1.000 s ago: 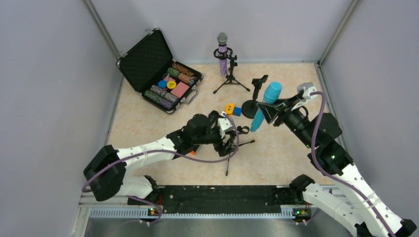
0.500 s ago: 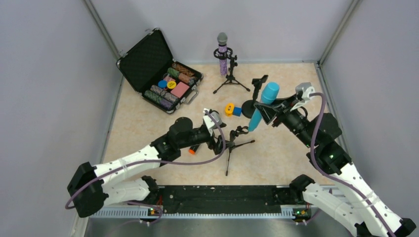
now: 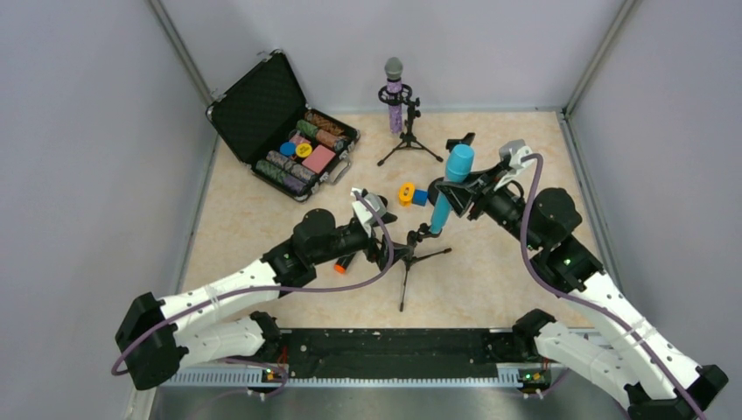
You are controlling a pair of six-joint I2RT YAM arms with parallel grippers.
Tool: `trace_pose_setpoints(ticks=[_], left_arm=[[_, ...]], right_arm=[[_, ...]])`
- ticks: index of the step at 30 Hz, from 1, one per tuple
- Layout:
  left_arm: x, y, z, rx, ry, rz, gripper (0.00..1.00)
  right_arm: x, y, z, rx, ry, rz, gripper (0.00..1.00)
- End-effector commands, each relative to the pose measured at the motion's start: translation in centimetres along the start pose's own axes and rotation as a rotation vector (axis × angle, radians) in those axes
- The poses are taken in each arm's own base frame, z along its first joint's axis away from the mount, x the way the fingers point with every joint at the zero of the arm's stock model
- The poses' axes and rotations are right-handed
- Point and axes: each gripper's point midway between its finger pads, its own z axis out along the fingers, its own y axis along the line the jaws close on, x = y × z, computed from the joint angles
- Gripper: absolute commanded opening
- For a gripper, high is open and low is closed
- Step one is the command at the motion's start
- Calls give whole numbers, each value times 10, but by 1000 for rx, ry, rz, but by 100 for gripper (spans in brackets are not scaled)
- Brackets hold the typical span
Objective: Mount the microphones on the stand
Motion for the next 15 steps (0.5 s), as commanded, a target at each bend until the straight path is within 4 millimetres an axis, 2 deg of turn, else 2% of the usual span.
trace_pose_setpoints(ticks=[1,7,15], left_arm=[[-15,-6,4,32,-60,-8,89],[-14,-4,7,21,-55,-9,88],[-15,-3,8,19,-59,-13,88]], right_arm=[[-18,0,1,0,-78,-34,0],[0,-13,5,45,-54,-43,0],[12,-16,7,45,-30,-49,0]])
